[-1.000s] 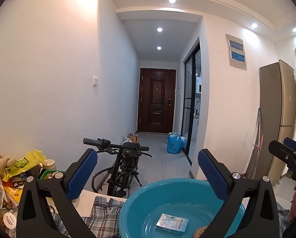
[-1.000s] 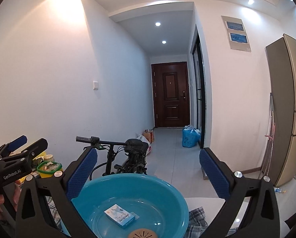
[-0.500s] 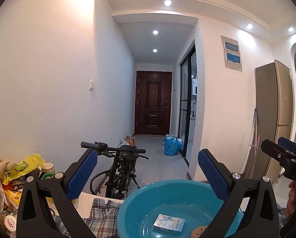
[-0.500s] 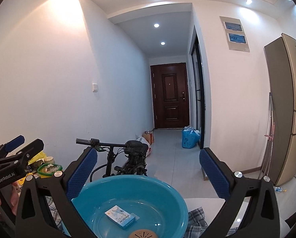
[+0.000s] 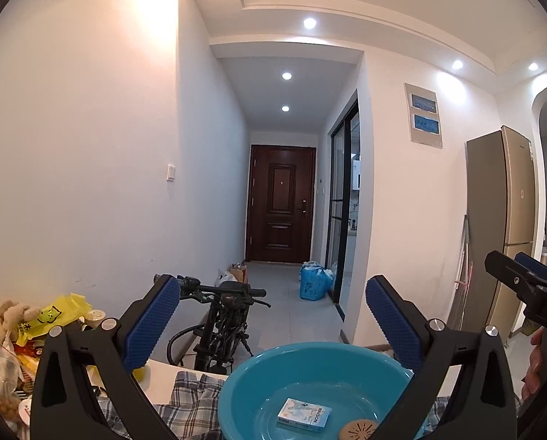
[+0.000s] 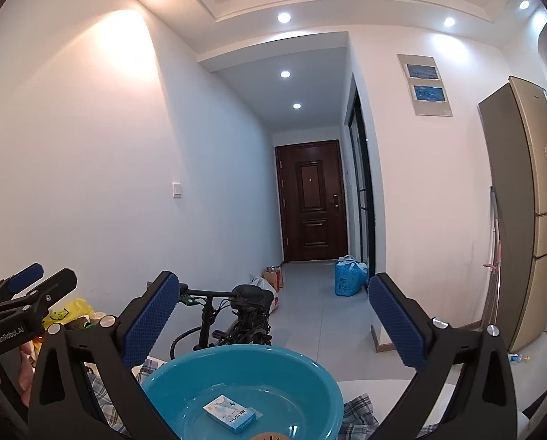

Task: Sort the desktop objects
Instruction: 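Raise both open tools up and back away from the basin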

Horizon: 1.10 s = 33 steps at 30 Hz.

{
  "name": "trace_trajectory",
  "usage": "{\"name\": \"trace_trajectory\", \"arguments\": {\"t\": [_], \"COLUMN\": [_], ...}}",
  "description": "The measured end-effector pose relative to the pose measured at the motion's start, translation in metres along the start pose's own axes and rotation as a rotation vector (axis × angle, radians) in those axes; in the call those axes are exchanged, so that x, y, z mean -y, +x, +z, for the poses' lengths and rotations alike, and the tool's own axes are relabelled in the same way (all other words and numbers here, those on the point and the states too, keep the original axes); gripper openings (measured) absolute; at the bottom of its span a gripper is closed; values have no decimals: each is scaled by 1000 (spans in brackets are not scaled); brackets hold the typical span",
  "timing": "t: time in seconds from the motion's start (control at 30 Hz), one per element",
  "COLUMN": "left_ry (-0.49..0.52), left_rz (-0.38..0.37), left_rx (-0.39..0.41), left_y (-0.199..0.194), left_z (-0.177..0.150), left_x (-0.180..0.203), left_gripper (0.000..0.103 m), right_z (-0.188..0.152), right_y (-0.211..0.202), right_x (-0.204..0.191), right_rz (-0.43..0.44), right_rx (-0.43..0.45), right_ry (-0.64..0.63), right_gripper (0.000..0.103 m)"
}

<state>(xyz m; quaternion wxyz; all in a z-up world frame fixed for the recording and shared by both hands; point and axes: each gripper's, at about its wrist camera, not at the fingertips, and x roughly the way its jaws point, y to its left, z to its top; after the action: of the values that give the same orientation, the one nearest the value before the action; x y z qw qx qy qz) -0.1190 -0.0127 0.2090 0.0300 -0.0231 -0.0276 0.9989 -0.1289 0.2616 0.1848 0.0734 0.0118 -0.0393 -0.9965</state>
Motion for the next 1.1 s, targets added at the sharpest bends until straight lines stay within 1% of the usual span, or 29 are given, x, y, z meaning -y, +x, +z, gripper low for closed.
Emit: {"name": "trace_trajectory", "arguments": {"t": [0.07, 0.1, 0.17, 0.27, 0.5, 0.77, 0.93, 1.1], "left_ry": [10, 12, -3, -15, -3, -17, -32, -12], "left_rz": [-20, -15, 2, -19, -16, -9, -14, -23], "left_rx": [7, 21, 49, 50, 72, 93, 95, 88], "left_y": [-10, -17, -28, -38, -71, -106, -125, -140], "left_z": [4, 6, 9, 16, 28, 36, 36, 34], "left_x": [2, 3, 3, 4, 6, 2, 2, 9], "left_gripper": [103, 103, 103, 103, 103, 103, 103, 103], "right_z": [4, 6, 9, 13, 28, 39, 40, 37], "right_y": [-10, -15, -21, -27, -59, -94, -112, -128], "right_x": [2, 3, 0, -5, -13, -20, -24, -26], "right_rz": [-51, -61, -69, -65, -42, -45, -52, -57], "right_rx": [27, 39, 37, 20, 60, 92, 88, 78], "right_ry": [11, 8, -5, -35, -43, -54, -72, -78], "right_gripper": [103, 103, 103, 103, 103, 103, 103, 103]}}
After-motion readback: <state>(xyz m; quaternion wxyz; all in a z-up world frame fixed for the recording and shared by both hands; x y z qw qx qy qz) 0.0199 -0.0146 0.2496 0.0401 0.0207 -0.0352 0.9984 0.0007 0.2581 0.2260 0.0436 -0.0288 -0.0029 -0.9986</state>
